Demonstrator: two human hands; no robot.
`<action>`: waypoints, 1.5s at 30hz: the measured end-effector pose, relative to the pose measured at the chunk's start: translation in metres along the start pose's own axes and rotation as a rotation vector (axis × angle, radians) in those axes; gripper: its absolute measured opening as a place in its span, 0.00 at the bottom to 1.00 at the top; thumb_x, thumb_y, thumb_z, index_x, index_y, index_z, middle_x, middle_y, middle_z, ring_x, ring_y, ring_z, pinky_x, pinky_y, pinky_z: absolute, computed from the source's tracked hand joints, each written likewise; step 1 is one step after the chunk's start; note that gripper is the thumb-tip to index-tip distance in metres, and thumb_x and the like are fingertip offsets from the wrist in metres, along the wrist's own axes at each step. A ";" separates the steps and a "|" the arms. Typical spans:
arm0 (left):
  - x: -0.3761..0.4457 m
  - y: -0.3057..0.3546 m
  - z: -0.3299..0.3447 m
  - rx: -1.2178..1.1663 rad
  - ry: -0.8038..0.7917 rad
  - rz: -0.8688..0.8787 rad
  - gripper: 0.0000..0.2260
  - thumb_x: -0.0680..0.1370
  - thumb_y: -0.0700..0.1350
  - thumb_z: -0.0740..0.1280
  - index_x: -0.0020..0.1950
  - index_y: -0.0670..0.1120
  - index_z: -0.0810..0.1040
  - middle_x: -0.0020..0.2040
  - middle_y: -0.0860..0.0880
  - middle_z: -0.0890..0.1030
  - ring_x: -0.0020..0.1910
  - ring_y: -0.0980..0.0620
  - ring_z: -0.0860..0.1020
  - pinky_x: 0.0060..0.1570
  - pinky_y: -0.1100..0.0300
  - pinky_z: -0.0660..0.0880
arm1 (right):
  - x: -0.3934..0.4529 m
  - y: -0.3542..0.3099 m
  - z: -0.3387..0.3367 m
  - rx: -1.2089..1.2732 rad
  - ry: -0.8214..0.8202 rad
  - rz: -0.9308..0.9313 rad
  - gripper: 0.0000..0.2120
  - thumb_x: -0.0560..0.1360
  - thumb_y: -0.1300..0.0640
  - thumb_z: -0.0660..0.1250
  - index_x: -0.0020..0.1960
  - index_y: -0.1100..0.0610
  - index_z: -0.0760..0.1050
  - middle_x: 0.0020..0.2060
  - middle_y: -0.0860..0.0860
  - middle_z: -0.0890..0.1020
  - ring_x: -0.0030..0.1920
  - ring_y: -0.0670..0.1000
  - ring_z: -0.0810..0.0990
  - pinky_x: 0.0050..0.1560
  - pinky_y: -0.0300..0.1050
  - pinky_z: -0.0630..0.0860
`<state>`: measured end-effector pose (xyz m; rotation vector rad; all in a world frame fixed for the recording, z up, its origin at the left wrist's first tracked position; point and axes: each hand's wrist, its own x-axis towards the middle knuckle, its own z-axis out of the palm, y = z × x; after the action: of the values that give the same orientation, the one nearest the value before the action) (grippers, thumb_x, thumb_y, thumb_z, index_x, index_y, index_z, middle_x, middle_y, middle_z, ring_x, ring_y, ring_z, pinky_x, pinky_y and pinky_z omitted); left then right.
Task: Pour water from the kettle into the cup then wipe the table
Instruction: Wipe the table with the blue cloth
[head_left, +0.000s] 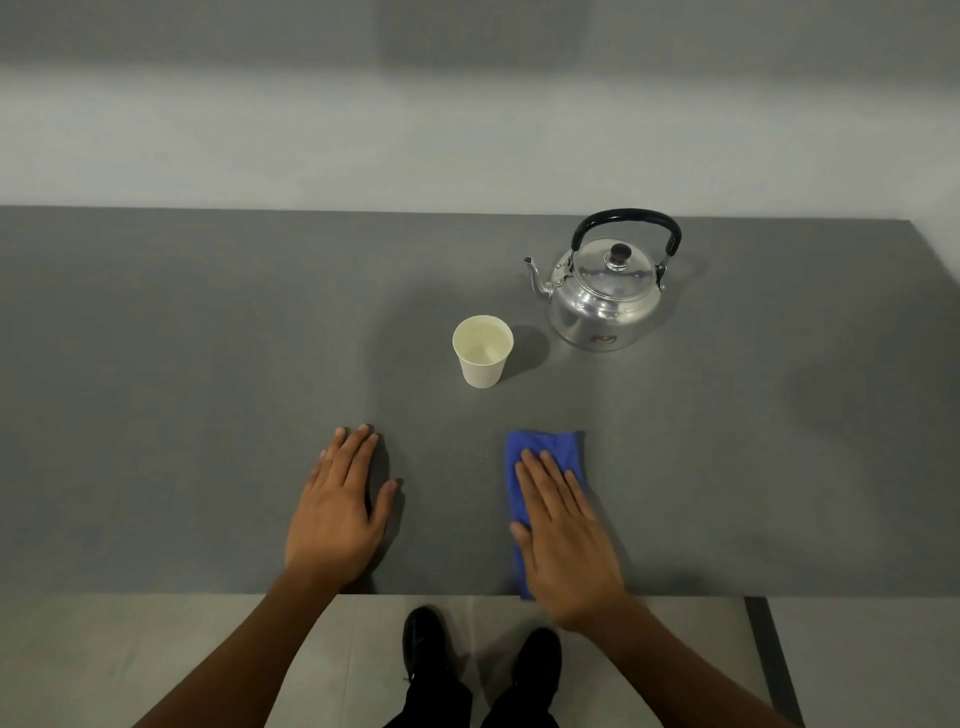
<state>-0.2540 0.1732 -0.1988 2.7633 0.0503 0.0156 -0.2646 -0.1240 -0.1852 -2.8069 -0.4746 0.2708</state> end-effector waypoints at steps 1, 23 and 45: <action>0.000 0.001 -0.001 -0.004 -0.001 -0.001 0.31 0.83 0.65 0.50 0.82 0.51 0.58 0.82 0.52 0.60 0.83 0.52 0.51 0.80 0.47 0.54 | -0.012 0.007 0.000 0.015 -0.001 -0.063 0.31 0.84 0.46 0.48 0.82 0.55 0.43 0.83 0.50 0.47 0.82 0.51 0.43 0.79 0.53 0.48; 0.004 -0.029 -0.021 -0.008 -0.072 0.210 0.30 0.81 0.65 0.57 0.81 0.55 0.60 0.82 0.60 0.58 0.83 0.57 0.51 0.76 0.50 0.58 | 0.002 0.080 -0.036 0.119 0.002 -0.273 0.24 0.83 0.54 0.55 0.79 0.49 0.62 0.80 0.44 0.60 0.81 0.46 0.53 0.80 0.48 0.49; 0.004 -0.029 -0.019 -0.062 -0.009 0.225 0.27 0.81 0.61 0.61 0.79 0.53 0.66 0.80 0.58 0.64 0.82 0.56 0.55 0.76 0.52 0.61 | 0.070 0.107 -0.050 0.322 0.170 -0.058 0.27 0.73 0.77 0.60 0.68 0.62 0.76 0.70 0.52 0.74 0.75 0.58 0.68 0.77 0.42 0.57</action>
<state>-0.2513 0.2068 -0.1920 2.6918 -0.2595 0.0628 -0.1570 -0.2089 -0.1798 -2.4716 -0.4295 0.0854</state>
